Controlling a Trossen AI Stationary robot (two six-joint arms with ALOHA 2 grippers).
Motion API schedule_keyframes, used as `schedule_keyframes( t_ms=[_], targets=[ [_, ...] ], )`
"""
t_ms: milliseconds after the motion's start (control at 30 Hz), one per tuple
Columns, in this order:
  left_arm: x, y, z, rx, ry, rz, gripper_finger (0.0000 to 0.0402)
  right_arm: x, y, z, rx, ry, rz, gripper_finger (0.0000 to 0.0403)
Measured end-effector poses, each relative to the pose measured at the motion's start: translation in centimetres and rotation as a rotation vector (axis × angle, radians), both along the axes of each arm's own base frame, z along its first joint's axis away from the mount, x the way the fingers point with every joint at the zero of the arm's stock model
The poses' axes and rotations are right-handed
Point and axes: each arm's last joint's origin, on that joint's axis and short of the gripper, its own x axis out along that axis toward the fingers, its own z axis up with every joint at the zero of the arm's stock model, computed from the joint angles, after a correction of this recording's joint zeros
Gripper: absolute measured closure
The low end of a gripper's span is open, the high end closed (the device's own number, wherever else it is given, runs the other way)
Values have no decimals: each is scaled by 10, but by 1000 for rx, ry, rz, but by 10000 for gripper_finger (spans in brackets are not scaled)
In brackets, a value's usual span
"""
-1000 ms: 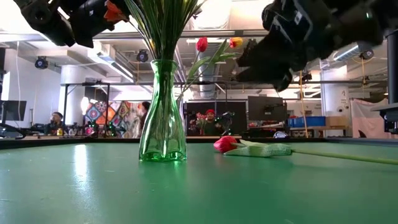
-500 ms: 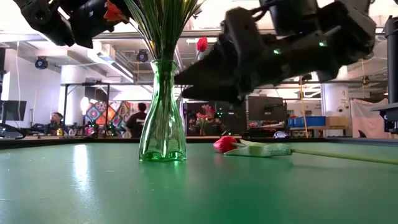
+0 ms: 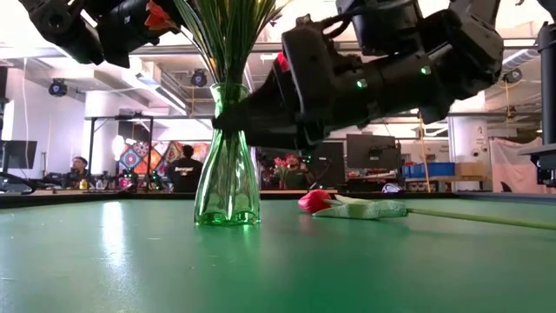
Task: Sort flowers into vase by color
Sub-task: Put the violet flowers into the green vase
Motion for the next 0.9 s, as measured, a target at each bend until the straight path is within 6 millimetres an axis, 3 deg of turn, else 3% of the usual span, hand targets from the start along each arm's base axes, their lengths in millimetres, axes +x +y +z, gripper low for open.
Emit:
schedule_keyframes(
  t_ms=[400,900],
  targets=[
    [1,-7,0,-42,23,-26,361,1,-1,1,-5,-4,10,292],
    [4,-15,-10,-90,138,42,361,1,-1,0,1,2,9,287]
  ],
)
